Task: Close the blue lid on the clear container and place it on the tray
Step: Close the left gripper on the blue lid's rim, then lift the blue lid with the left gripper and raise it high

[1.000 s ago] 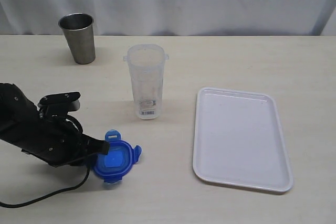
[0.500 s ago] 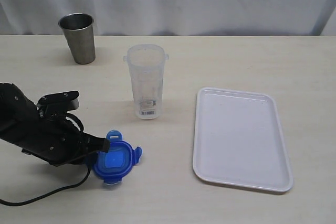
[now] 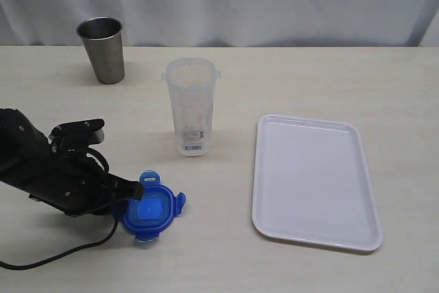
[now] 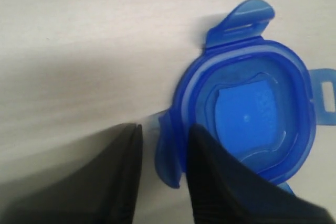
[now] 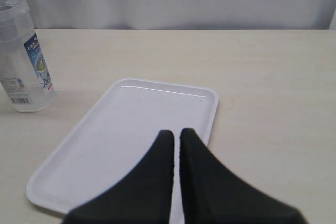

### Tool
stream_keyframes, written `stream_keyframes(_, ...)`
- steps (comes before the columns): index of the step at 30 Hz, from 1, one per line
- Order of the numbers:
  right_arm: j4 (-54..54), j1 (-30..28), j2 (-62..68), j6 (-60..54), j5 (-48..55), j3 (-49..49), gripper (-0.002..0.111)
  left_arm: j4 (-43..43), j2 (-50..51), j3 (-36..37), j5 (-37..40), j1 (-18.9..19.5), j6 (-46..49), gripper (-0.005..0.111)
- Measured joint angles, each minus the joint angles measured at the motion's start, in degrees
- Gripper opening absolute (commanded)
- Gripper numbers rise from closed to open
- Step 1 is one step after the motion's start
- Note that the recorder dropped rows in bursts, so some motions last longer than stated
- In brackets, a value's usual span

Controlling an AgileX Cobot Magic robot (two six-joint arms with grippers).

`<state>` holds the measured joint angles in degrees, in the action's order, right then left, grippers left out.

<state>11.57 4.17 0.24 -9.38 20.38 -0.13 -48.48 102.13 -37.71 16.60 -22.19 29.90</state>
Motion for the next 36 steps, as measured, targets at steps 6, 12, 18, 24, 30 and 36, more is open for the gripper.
stream_keyframes(6, 0.00, 0.00, 0.00, 0.00, 0.00, 0.00, 0.005, 0.00, 0.00, 0.00, 0.00, 0.00, 0.11, 0.035)
stream_keyframes(12, 0.00, 0.00, 0.00, 0.00, 0.00, 0.00, 0.005, -0.27, 0.00, -0.12, 0.49, 0.00, 0.11, 0.016)
stream_keyframes(18, 0.00, 0.00, 0.00, 0.00, 0.00, 0.00, 0.005, -1.08, 0.00, -0.19, 1.00, 0.00, 0.21, 0.000)
stream_keyframes(24, 0.00, 0.00, 0.00, 0.00, 0.00, 0.00, 0.005, -1.08, 0.00, -0.19, 1.00, 0.00, 0.58, 0.000)
stream_keyframes(30, 0.00, 0.00, 0.00, 0.00, 0.00, 0.00, 0.005, -1.08, 0.00, -0.19, 1.00, 0.00, 1.48, 0.000)
stream_keyframes(36, 0.00, 0.00, 0.00, 0.00, 0.00, 0.00, 0.005, -0.19, -1.64, 0.05, 1.87, 0.00, 3.56, 0.000)
